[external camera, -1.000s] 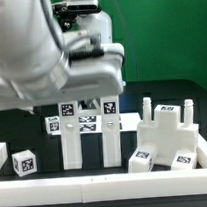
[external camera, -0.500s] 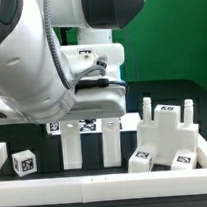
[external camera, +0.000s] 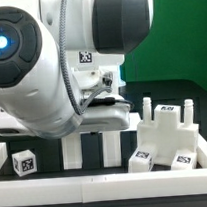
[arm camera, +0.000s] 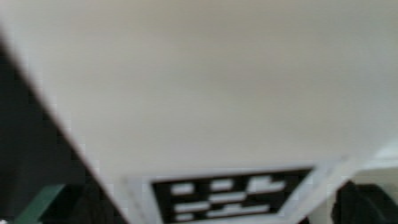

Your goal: Assemble chair

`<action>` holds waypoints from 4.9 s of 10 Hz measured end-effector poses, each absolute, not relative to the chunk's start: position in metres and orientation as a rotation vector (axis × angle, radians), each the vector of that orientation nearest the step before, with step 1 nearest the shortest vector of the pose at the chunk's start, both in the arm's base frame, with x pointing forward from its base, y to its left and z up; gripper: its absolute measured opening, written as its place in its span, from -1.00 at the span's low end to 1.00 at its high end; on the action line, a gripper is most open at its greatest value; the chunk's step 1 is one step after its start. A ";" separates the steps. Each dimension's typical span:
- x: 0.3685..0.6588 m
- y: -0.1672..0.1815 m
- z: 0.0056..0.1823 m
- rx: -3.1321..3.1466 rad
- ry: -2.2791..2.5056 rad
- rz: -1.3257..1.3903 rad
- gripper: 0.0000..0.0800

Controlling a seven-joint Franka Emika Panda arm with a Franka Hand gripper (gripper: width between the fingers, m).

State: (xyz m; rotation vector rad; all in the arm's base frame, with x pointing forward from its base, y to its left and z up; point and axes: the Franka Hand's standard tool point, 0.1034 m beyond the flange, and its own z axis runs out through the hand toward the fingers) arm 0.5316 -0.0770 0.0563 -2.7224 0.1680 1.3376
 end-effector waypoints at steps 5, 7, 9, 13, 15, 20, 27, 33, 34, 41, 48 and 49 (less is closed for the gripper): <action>0.531 -0.077 0.056 -2.721 0.168 1.341 -0.29; 0.534 -0.082 0.058 -2.739 0.111 1.272 -0.29; 0.535 -0.096 0.065 -2.823 0.022 1.040 -0.29; 0.537 -0.103 0.064 -2.975 0.056 0.610 -0.29; 0.550 -0.106 0.055 -3.029 0.131 0.342 -0.29; 0.546 -0.112 0.023 -3.132 0.167 -0.138 -0.29; 0.544 -0.106 0.013 -3.132 0.174 -0.155 -0.02; 0.531 -0.102 0.007 -3.096 0.183 -0.019 0.62; 0.531 -0.102 0.007 -3.096 0.182 -0.019 0.62; 0.532 -0.103 0.008 -3.100 0.177 -0.025 -0.30; 0.539 -0.075 0.130 -2.986 0.396 -0.016 -0.30; 0.536 -0.077 0.124 -2.990 0.385 -0.004 -0.29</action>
Offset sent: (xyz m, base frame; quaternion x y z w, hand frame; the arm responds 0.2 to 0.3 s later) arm 0.0000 0.0000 0.0000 0.0000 0.0000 0.0000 1.0000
